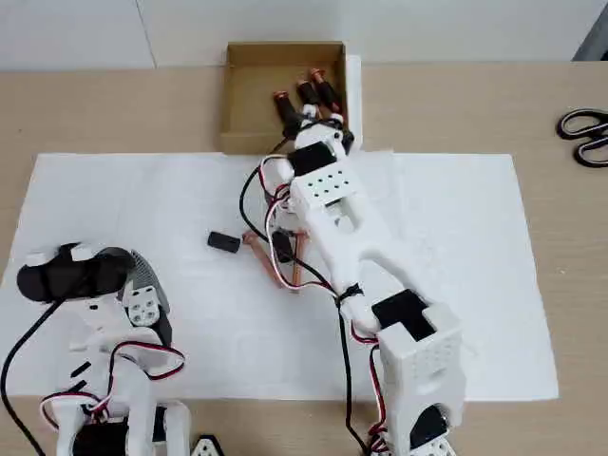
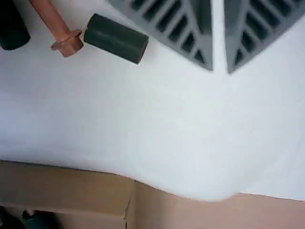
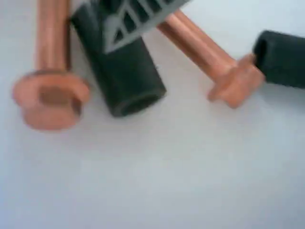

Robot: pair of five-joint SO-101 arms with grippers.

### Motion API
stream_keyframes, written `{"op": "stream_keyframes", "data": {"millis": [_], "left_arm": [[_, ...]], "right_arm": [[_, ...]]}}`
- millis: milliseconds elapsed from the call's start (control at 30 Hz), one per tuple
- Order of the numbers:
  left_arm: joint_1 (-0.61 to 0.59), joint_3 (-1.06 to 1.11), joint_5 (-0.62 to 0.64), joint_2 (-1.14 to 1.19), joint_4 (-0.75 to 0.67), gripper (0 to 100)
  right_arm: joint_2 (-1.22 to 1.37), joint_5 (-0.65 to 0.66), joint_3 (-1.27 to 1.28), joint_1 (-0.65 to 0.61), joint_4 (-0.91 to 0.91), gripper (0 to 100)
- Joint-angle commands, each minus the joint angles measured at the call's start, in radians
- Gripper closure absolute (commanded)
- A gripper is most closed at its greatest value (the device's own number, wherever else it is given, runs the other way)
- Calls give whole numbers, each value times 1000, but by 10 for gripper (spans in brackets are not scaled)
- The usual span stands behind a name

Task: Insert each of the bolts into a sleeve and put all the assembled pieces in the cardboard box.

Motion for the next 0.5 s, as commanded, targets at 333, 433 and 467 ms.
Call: {"op": "stream_keyframes", "data": {"millis": [333, 433, 467], "left_arm": [[-3, -7, 5, -6, 8, 994], [-3, -7, 5, -6, 8, 994], [-3, -7, 5, -6, 8, 994]], "right_arm": [[168, -5, -3, -4, -16, 833], [183, -5, -3, -4, -16, 835], [185, -3, -5, -4, -15, 841]]}}
